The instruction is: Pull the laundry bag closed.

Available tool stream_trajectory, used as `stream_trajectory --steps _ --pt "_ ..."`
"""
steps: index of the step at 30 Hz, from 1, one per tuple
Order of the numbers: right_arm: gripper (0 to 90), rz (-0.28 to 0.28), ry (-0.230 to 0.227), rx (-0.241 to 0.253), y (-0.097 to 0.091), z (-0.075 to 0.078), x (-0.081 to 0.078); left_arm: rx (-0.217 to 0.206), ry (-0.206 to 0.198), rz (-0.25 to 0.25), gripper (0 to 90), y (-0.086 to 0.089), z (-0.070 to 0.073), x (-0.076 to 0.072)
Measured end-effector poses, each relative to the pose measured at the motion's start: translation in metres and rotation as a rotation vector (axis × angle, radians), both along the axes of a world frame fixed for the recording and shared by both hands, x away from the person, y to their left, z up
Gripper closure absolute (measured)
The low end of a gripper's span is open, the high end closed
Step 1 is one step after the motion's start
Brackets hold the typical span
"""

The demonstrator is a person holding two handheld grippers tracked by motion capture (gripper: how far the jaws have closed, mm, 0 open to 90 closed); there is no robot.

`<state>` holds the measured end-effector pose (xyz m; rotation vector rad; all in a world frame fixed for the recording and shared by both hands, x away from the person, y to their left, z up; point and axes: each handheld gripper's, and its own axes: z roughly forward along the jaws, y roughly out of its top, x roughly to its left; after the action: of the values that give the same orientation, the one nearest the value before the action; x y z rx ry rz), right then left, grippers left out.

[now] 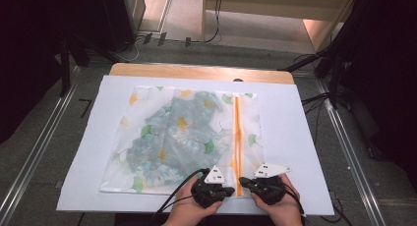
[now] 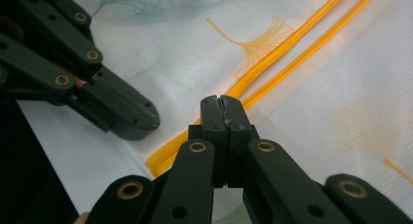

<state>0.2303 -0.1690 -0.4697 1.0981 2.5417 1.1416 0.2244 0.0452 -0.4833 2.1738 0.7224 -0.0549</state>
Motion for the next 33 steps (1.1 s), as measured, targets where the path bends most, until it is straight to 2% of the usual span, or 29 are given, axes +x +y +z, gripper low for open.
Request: stream_trajectory --steps 5,11,19,24,29,31,33 --pt "90.0 -0.001 -0.008 0.001 -0.001 0.001 0.008 0.000 0.000 -0.002 90.0 0.000 0.000 0.000" --pt "90.0 -0.017 -0.020 0.021 -0.004 0.004 0.025 0.014 -0.028 -0.005 90.0 -0.001 0.000 -0.002" --pt "90.0 -0.034 -0.023 0.019 -0.001 0.003 0.046 0.008 -0.022 -0.005 90.0 0.000 0.000 -0.002" --pt "90.0 -0.051 -0.018 0.008 0.001 0.004 0.062 0.007 -0.023 -0.003 90.0 0.000 0.000 -0.002" --pt "90.0 -0.086 0.002 0.043 0.003 0.005 0.077 0.001 -0.024 -0.005 90.0 0.000 0.000 -0.002" --pt "90.0 -0.095 0.000 0.025 0.006 0.004 0.083 0.003 -0.024 -0.004 90.0 0.000 0.000 -0.002" --pt "90.0 -0.103 0.003 0.031 0.005 0.003 0.089 0.002 -0.025 -0.004 90.0 0.000 0.000 -0.002"
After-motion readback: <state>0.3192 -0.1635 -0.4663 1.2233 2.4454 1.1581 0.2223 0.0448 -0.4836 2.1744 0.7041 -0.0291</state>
